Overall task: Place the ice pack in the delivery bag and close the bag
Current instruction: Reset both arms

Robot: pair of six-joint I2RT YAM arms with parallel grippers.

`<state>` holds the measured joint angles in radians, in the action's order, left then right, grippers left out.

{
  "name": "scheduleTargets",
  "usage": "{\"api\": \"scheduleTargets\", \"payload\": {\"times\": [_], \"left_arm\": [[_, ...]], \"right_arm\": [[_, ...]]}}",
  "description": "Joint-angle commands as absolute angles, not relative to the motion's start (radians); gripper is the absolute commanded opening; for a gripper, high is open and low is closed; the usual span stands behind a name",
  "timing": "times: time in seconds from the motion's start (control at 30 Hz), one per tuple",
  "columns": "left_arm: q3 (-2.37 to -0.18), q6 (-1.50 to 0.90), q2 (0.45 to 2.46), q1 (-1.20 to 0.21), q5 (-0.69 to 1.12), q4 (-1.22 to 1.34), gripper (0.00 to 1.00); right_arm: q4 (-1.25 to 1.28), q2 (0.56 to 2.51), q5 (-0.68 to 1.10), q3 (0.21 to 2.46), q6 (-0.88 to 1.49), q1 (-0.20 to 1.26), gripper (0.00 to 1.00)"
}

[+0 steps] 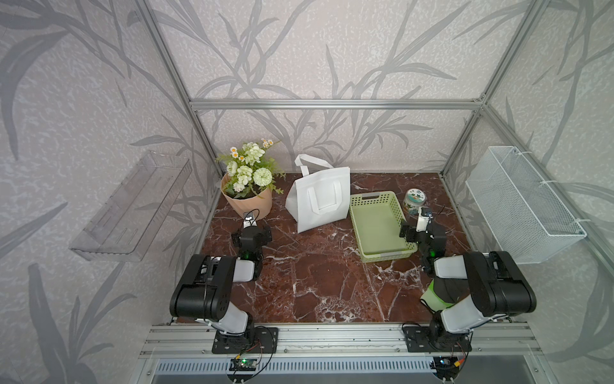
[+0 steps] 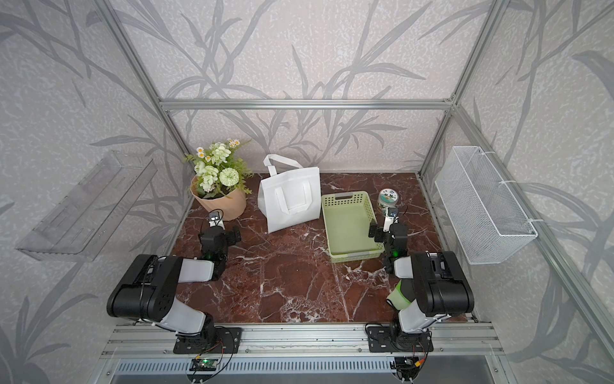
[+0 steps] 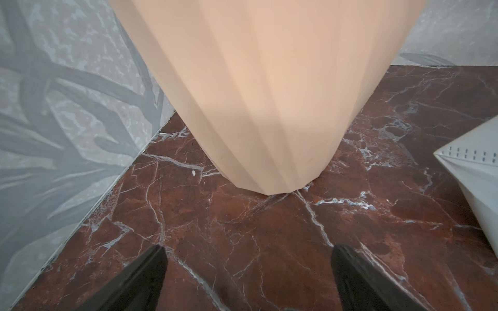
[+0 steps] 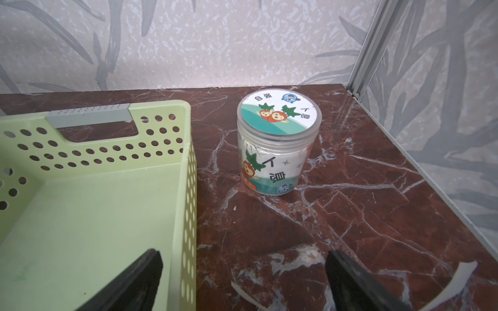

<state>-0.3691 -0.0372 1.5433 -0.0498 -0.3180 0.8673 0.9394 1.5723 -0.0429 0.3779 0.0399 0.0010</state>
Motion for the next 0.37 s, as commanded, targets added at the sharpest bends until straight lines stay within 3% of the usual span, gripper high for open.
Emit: {"api": "scheduleTargets", "payload": {"times": [0.0, 0.1, 0.33], "left_arm": [[-0.373, -0.035, 1.552, -0.043, -0.333, 0.94, 1.0], [-0.399, -0.046, 1.518, -0.042, -0.325, 0.825, 1.0], [-0.398, -0.044, 1.519, -0.041, -0.327, 0.833, 1.0]], "right_arm": [[0.971, 1.58, -0.035, 0.371, 0.038, 0.003, 0.99], [0.971, 1.58, -0.035, 0.371, 0.038, 0.003, 0.99], [0.968, 1.58, -0.034, 0.372, 0.038, 0.003, 0.99]]}}
